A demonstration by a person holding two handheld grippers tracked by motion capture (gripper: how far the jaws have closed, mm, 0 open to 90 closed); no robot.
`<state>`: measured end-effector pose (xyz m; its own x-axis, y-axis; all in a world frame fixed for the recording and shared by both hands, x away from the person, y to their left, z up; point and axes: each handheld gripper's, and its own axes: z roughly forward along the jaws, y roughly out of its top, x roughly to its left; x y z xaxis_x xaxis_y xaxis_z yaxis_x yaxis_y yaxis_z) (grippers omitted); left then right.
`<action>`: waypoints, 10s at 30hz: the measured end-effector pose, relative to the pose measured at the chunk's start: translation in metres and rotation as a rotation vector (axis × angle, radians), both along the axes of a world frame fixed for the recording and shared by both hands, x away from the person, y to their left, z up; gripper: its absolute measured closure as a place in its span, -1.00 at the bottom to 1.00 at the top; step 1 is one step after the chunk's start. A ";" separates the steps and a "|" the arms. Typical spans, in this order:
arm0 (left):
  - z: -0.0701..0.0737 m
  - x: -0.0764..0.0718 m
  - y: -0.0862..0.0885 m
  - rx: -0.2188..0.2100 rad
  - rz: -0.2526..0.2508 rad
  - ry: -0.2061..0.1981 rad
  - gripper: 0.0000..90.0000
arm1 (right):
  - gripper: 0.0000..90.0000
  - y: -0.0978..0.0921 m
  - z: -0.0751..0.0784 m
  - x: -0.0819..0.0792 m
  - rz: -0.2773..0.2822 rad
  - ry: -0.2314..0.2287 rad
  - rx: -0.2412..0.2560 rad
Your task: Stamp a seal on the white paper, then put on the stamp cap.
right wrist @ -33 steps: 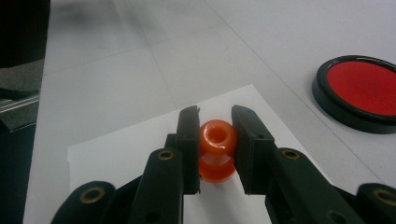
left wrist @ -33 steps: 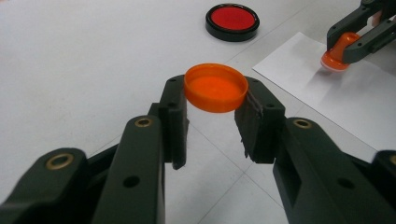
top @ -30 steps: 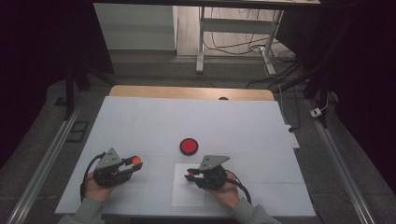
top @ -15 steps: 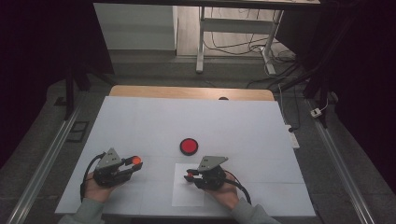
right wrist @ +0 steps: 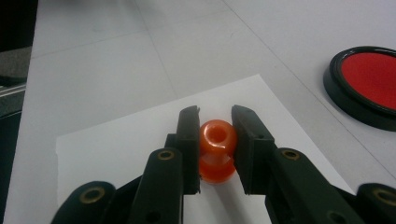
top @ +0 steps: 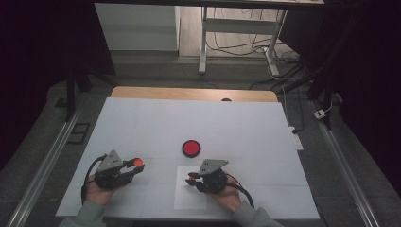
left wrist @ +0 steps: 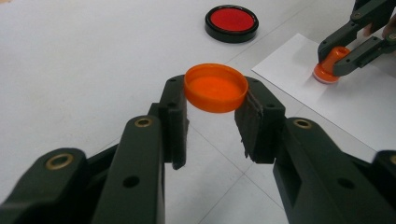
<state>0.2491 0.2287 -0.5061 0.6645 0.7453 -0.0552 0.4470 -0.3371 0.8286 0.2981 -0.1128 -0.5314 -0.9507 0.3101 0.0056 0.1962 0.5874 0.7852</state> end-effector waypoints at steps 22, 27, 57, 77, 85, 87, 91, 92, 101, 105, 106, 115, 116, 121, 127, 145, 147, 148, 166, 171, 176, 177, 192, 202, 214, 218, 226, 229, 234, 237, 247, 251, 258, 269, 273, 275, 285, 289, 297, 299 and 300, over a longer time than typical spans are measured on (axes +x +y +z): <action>0.002 -0.001 0.001 -0.006 0.007 -0.007 0.43 | 0.62 -0.001 -0.004 -0.005 -0.022 -0.031 0.015; 0.002 -0.001 0.001 -0.008 0.008 -0.007 0.43 | 0.62 -0.001 -0.005 -0.006 -0.021 -0.036 0.017; 0.001 0.001 0.001 -0.003 0.011 -0.006 0.43 | 0.62 -0.001 -0.006 -0.006 -0.025 -0.038 0.028; 0.001 0.001 -0.001 0.004 0.000 -0.009 0.43 | 0.61 -0.030 0.036 0.006 -0.080 0.025 0.278; 0.000 0.000 -0.002 0.004 -0.003 -0.008 0.43 | 0.61 -0.041 0.043 0.012 -0.108 0.016 0.326; 0.000 0.001 -0.002 0.005 -0.006 -0.006 0.43 | 0.61 -0.043 0.045 0.013 -0.108 0.013 0.335; 0.000 0.001 -0.003 0.007 -0.007 -0.004 0.43 | 0.61 -0.046 0.051 0.014 -0.112 0.002 0.353; 0.000 0.001 -0.003 0.007 -0.006 -0.004 0.43 | 0.61 -0.047 0.052 0.014 -0.115 -0.002 0.359; -0.001 0.001 -0.003 0.008 -0.007 -0.003 0.43 | 0.61 -0.058 0.064 0.017 -0.144 -0.027 0.401; -0.001 0.001 -0.003 0.008 -0.008 -0.002 0.43 | 0.61 -0.060 0.068 0.017 -0.148 -0.035 0.411; -0.001 0.001 -0.003 0.007 -0.008 -0.002 0.43 | 0.61 -0.061 0.069 0.018 -0.150 -0.039 0.415; -0.002 0.001 -0.003 0.010 -0.010 0.000 0.43 | 0.61 -0.065 0.072 0.019 -0.161 -0.042 0.432; -0.002 0.001 -0.003 0.010 -0.010 0.000 0.43 | 0.61 -0.064 0.072 0.019 -0.160 -0.043 0.432; -0.002 0.002 -0.004 0.009 -0.012 -0.001 0.43 | 0.61 -0.063 0.072 0.018 -0.157 -0.040 0.431; -0.001 0.001 -0.005 0.008 -0.016 -0.003 0.43 | 0.61 -0.063 0.072 0.019 -0.157 -0.040 0.433; 0.002 0.006 -0.019 0.007 -0.046 -0.009 0.43 | 0.61 -0.061 0.074 0.018 -0.146 -0.044 0.437; 0.003 0.007 -0.021 0.008 -0.048 -0.011 0.43 | 0.61 -0.060 0.074 0.018 -0.144 -0.043 0.437; 0.003 0.008 -0.022 0.011 -0.051 -0.012 0.43 | 0.61 -0.060 0.074 0.018 -0.143 -0.041 0.437; 0.003 0.015 -0.042 0.028 -0.091 -0.014 0.43 | 0.61 -0.058 0.073 0.018 -0.139 -0.034 0.443; 0.002 0.018 -0.050 0.035 -0.105 -0.012 0.43 | 0.61 -0.058 0.073 0.018 -0.140 -0.033 0.444; 0.002 0.019 -0.056 0.040 -0.120 -0.012 0.43 | 0.61 -0.057 0.073 0.017 -0.138 -0.032 0.445; 0.002 0.020 -0.057 0.043 -0.120 -0.012 0.43 | 0.61 -0.057 0.073 0.017 -0.138 -0.032 0.445; 0.006 0.029 -0.079 0.048 -0.163 -0.027 0.43 | 0.61 -0.056 0.073 0.017 -0.134 -0.032 0.445; 0.010 0.037 -0.101 0.049 -0.202 -0.034 0.43 | 0.61 -0.056 0.073 0.017 -0.136 -0.029 0.441; 0.012 0.042 -0.124 0.049 -0.242 -0.034 0.43 | 0.61 -0.055 0.074 0.017 -0.134 -0.027 0.450; 0.012 0.043 -0.130 0.048 -0.250 -0.034 0.43 | 0.61 -0.054 0.074 0.016 -0.129 -0.027 0.450; 0.012 0.046 -0.141 0.052 -0.272 -0.033 0.43 | 0.61 -0.054 0.075 0.017 -0.129 -0.025 0.458; 0.012 0.047 -0.144 0.053 -0.274 -0.033 0.43 | 0.61 -0.054 0.075 0.016 -0.130 -0.024 0.458; 0.012 0.048 -0.147 0.054 -0.278 -0.032 0.43 | 0.61 -0.053 0.074 0.016 -0.126 -0.024 0.454; 0.012 0.049 -0.150 0.053 -0.282 -0.032 0.43 | 0.61 -0.053 0.074 0.016 -0.126 -0.021 0.452; 0.015 0.048 -0.164 0.063 -0.304 -0.052 0.43 | 0.61 -0.051 0.071 0.016 -0.122 -0.016 0.443; 0.016 0.048 -0.167 0.062 -0.310 -0.055 0.43 | 0.61 -0.050 0.070 0.016 -0.122 -0.014 0.438; 0.018 0.048 -0.168 0.061 -0.314 -0.059 0.43 | 0.61 -0.050 0.069 0.016 -0.123 -0.013 0.433; 0.020 0.046 -0.169 0.056 -0.317 -0.064 0.43 | 0.61 -0.048 0.065 0.017 -0.126 -0.006 0.418; 0.020 0.046 -0.170 0.055 -0.317 -0.065 0.43 | 0.61 -0.048 0.065 0.017 -0.128 -0.004 0.415; 0.021 0.046 -0.169 0.054 -0.317 -0.064 0.43 | 0.61 -0.048 0.065 0.017 -0.129 -0.004 0.414; 0.021 0.046 -0.169 0.053 -0.314 -0.065 0.43 | 0.61 -0.047 0.063 0.017 -0.130 -0.005 0.404; 0.021 0.046 -0.169 0.052 -0.314 -0.065 0.43 | 0.61 -0.047 0.062 0.017 -0.130 -0.006 0.398; 0.021 0.046 -0.169 0.054 -0.313 -0.064 0.43 | 0.61 -0.046 0.061 0.017 -0.131 -0.006 0.389; 0.021 0.046 -0.169 0.054 -0.313 -0.064 0.43 | 0.61 -0.046 0.061 0.017 -0.131 -0.005 0.388; 0.021 0.046 -0.169 0.054 -0.313 -0.063 0.43 | 0.61 -0.046 0.061 0.017 -0.131 -0.005 0.388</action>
<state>0.2955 0.0601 -0.4854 0.8626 0.5051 0.0278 0.2627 -0.4943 0.8287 0.3154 -0.1584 -0.4707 -0.9035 0.4044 0.1416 0.2456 0.2178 0.9446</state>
